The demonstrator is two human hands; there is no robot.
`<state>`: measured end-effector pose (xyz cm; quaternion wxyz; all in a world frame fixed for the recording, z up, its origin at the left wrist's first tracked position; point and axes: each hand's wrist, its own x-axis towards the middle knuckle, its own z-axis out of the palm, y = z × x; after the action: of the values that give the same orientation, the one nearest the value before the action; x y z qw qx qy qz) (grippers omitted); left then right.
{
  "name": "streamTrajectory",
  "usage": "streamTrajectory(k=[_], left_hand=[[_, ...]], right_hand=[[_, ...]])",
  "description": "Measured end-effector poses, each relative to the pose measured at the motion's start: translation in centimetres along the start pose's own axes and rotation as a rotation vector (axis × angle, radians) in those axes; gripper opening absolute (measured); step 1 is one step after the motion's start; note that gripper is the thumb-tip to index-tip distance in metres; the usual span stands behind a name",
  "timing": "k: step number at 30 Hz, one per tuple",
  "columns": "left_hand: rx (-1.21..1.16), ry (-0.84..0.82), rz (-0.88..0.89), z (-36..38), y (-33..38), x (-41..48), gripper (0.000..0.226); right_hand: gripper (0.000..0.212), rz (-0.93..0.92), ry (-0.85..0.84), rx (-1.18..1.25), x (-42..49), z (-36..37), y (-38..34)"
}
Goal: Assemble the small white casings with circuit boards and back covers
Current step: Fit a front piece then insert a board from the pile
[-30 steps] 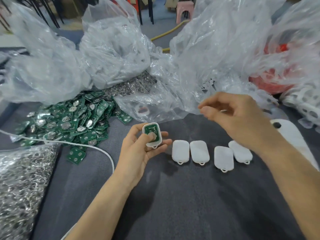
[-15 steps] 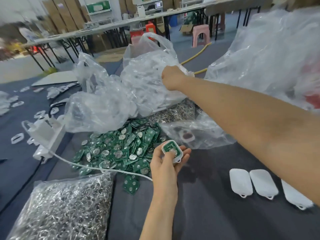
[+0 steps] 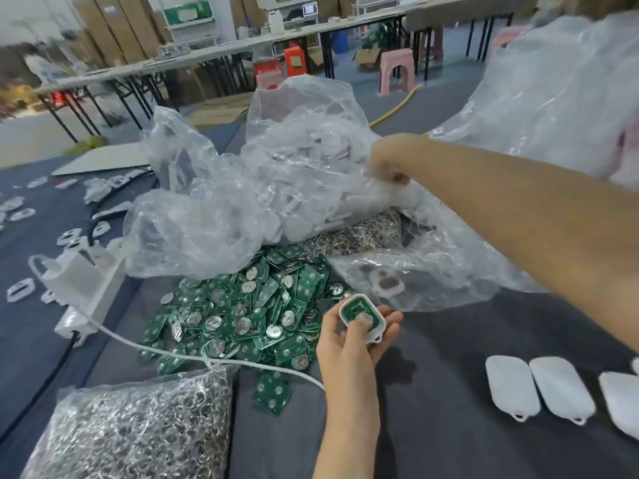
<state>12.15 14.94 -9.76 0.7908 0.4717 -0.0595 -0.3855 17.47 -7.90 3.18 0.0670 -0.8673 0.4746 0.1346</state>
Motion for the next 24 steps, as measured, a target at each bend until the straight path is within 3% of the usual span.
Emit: streamTrajectory(k=[1,3,6,8,10,13,15,17,20,24], left_hand=[[0.001,-0.001,-0.002,0.0,0.1,0.0,0.022],[0.004,-0.009,-0.006,0.1,0.1,-0.2,0.022],[0.006,-0.019,-0.005,0.0,0.1,-0.1,0.022],[0.013,-0.022,-0.004,-0.1,0.0,0.0,0.022],[0.019,-0.031,-0.005,-0.2,0.0,-0.1,0.023],[0.024,-0.037,-0.008,-0.2,0.0,-0.1,0.022],[0.023,-0.037,-0.010,-0.2,0.0,-0.1,0.022],[0.025,-0.038,-0.005,-0.3,0.0,-0.1,0.022],[0.038,-0.052,0.009,-0.3,0.1,-0.1,0.022],[0.066,-0.073,0.012,-0.2,0.3,-0.4,0.023]], right_hand=[[0.015,-0.032,-0.001,-0.167,0.0,-0.3,0.0],[0.019,-0.114,-0.064,-0.222,-0.2,-0.6,0.0],[0.030,-0.258,-0.033,0.171,0.8,-0.5,0.0],[0.056,-0.310,-0.080,0.393,1.0,0.2,0.1],[0.069,-0.333,-0.099,0.279,1.1,0.9,0.2],[0.070,-0.326,-0.017,-0.021,1.2,1.2,0.4],[0.073,-0.335,0.017,-0.042,1.2,1.3,0.7],[0.062,-0.353,0.056,0.089,1.4,1.5,1.1],[0.025,-0.277,0.290,0.529,1.9,1.6,2.0],[0.024,-0.180,0.563,1.020,-0.1,0.6,3.3]])
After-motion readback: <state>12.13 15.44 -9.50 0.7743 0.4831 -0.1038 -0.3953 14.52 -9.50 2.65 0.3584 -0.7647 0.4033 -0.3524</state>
